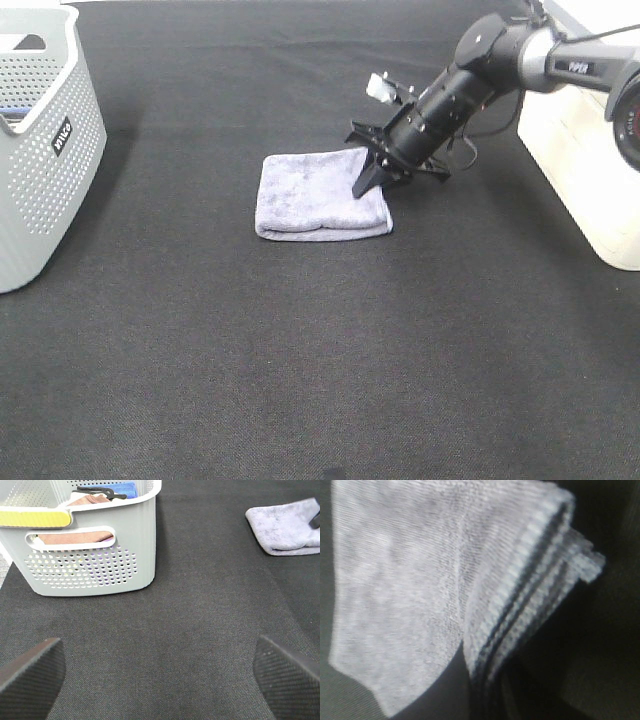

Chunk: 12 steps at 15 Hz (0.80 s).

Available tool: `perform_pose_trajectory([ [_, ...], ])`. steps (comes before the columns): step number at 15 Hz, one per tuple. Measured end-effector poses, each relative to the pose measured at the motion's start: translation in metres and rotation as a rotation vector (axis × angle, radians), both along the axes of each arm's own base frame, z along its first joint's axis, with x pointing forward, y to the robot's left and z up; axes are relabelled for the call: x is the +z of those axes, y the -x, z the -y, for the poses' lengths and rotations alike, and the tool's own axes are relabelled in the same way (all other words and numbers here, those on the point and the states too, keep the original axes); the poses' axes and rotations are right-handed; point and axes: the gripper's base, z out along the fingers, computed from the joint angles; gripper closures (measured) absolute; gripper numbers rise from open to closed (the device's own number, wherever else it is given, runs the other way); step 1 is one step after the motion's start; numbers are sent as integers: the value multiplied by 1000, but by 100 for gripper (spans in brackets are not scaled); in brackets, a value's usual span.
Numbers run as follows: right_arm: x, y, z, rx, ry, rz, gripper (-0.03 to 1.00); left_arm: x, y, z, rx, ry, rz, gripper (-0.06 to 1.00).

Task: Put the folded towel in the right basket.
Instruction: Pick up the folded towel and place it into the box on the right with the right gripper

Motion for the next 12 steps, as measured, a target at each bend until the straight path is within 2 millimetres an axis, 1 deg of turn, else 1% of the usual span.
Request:
perform_pose_trajectory([
  [1, 14, -1, 0, 11, 1, 24, 90, 0, 0, 0, 0, 0, 0, -2],
  [2, 45, -1, 0, 24, -8, 77, 90, 0, 0, 0, 0, 0, 0, -2],
  [5, 104, 5, 3, 43, -4, 185, 90, 0, 0, 0, 0, 0, 0, -2],
  [8, 157, 18, 10, 58, 28, 282, 90, 0, 0, 0, 0, 0, 0, -2],
  [11, 213, 39, 21, 67, 95, 378, 90, 0, 0, 0, 0, 0, 0, -2],
  [12, 226, 45, 26, 52, 121, 401, 90, 0, 0, 0, 0, 0, 0, -2],
])
